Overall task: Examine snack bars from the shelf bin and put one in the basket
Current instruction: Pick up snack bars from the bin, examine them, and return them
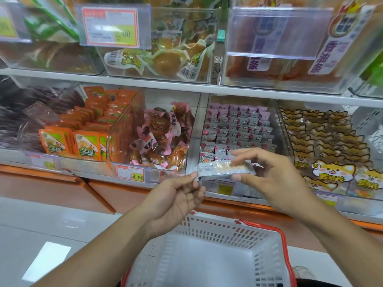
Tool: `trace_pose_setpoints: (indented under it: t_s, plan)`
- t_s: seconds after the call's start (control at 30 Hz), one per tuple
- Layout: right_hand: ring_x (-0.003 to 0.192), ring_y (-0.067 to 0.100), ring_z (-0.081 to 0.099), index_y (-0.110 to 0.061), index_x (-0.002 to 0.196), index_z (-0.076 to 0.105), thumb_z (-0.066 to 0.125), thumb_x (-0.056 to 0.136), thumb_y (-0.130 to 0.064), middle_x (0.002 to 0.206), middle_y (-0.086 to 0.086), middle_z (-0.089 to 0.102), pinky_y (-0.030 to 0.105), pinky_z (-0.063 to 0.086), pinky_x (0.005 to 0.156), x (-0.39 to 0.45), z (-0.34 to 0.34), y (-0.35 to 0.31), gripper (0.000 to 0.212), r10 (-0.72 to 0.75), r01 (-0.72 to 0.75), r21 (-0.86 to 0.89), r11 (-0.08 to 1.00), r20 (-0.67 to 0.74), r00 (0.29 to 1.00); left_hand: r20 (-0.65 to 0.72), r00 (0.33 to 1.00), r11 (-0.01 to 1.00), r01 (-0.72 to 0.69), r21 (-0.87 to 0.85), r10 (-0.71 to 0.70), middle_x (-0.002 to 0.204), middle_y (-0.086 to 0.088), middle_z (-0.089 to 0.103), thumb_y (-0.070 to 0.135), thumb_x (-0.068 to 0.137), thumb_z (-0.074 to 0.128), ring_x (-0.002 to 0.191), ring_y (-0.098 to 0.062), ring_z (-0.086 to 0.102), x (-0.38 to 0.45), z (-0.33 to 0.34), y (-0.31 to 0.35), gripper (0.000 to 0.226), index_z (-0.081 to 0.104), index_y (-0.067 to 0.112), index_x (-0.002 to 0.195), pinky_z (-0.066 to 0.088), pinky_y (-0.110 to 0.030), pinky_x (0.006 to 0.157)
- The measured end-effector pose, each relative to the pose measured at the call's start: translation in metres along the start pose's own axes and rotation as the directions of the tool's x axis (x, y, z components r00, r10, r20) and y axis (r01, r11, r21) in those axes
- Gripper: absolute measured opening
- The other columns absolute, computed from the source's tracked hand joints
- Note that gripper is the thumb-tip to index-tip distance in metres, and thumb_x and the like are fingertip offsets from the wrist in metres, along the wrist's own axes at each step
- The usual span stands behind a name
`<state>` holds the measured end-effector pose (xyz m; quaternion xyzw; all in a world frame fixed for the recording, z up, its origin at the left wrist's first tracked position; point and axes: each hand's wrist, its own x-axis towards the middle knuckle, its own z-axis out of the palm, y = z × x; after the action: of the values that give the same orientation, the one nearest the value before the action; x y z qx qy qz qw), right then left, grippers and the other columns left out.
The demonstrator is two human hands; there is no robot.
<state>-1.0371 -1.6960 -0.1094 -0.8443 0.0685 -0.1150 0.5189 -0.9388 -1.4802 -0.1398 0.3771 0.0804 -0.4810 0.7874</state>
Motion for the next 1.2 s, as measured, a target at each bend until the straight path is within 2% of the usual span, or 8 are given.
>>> trace_pose_setpoints:
  t_s: [0.13,0.2,0.3,0.4,0.57,0.77,1.0,1.2]
  plan:
    - [0.095,0.009,0.069,-0.035,0.1,0.071,0.076,0.088,-0.021,0.104,-0.016,0.073,0.028,0.061,0.074,0.004,-0.003,0.0,0.02,0.027,0.003,0.114,0.993,-0.261,0.965,-0.036,0.975,0.867,-0.176,0.467,0.217,0.088,-0.008,0.075,0.018,0.097,0.061,0.076,-0.019,0.071,0.005,-0.005,-0.004,0.017,0.075,0.016,0.107,0.058,-0.027,0.069]
    - [0.089,0.013,0.07,-0.033,0.1,0.072,0.074,0.091,-0.022,0.102,-0.015,0.073,0.031,0.062,0.071,0.007,-0.006,-0.002,0.015,0.071,-0.008,0.171,0.985,-0.363,0.929,0.033,0.933,0.53,-0.233,0.816,0.359,0.087,0.001,0.075,0.022,0.1,0.059,0.075,-0.015,0.07,0.006,-0.01,-0.01,0.028,0.065,0.031,0.125,0.057,-0.023,0.067]
    - [0.069,0.023,0.067,-0.032,0.097,0.072,0.074,0.091,-0.028,0.094,-0.013,0.074,0.039,0.058,0.058,0.01,-0.004,-0.005,0.007,0.126,-0.047,0.199,0.979,-0.407,0.905,0.215,0.883,0.07,-0.267,0.961,0.417,0.082,0.012,0.065,0.029,0.1,0.056,0.069,-0.007,0.064,0.008,-0.015,-0.017,0.044,0.047,0.044,0.14,0.053,-0.024,0.059]
    - [0.051,0.014,0.058,-0.031,0.088,0.072,0.077,0.086,-0.038,0.075,-0.001,0.071,0.025,0.048,0.045,0.012,0.002,-0.008,0.009,0.104,-0.035,0.175,0.984,-0.407,0.907,0.263,0.881,-0.164,-0.214,0.963,0.394,0.085,0.022,0.062,0.034,0.099,0.052,0.069,-0.001,0.062,0.011,-0.016,-0.017,0.058,0.026,0.052,0.148,0.05,-0.027,0.056]
    - [0.054,0.013,0.054,-0.032,0.086,0.071,0.076,0.072,-0.057,0.065,-0.004,0.066,0.028,0.044,0.047,0.019,0.009,-0.009,0.029,0.082,-0.04,0.123,0.992,-0.362,0.928,0.245,0.913,-0.236,-0.172,0.957,0.327,0.086,0.031,0.065,0.037,0.094,0.053,0.067,0.001,0.063,0.013,-0.011,-0.017,0.071,0.011,0.049,0.149,0.058,-0.036,0.061]
    - [0.069,0.023,0.068,-0.04,0.105,0.071,0.086,0.079,-0.023,0.085,-0.006,0.075,0.035,0.059,0.063,0.026,0.017,-0.014,0.035,0.043,-0.052,-0.046,0.998,-0.171,0.984,0.228,0.913,-0.248,-0.147,0.958,0.339,0.085,0.03,0.065,0.039,0.092,0.06,0.067,0.0,0.064,0.018,-0.014,-0.018,0.07,0.016,0.051,0.145,0.06,-0.041,0.065]
    - [0.081,-0.005,0.061,-0.034,0.115,0.068,0.085,0.08,-0.018,0.107,-0.015,0.07,0.007,0.043,0.072,0.025,0.028,-0.013,0.043,-0.137,0.1,-0.35,0.931,-0.083,0.987,0.258,0.832,-0.113,-0.233,0.966,0.49,0.09,0.025,0.064,0.031,0.09,0.06,0.074,0.003,0.064,0.016,-0.014,-0.019,0.043,0.039,0.051,0.121,0.057,-0.034,0.06]
    - [0.088,0.008,0.066,-0.027,0.11,0.069,0.082,0.079,-0.036,0.107,-0.006,0.073,0.024,0.051,0.079,0.025,0.03,-0.013,0.035,-0.15,0.14,-0.419,0.897,0.01,0.989,0.252,0.801,-0.103,-0.234,0.967,0.543,0.093,0.027,0.064,0.034,0.09,0.063,0.072,0.003,0.064,0.016,-0.013,-0.021,0.052,0.03,0.049,0.128,0.058,-0.039,0.062]
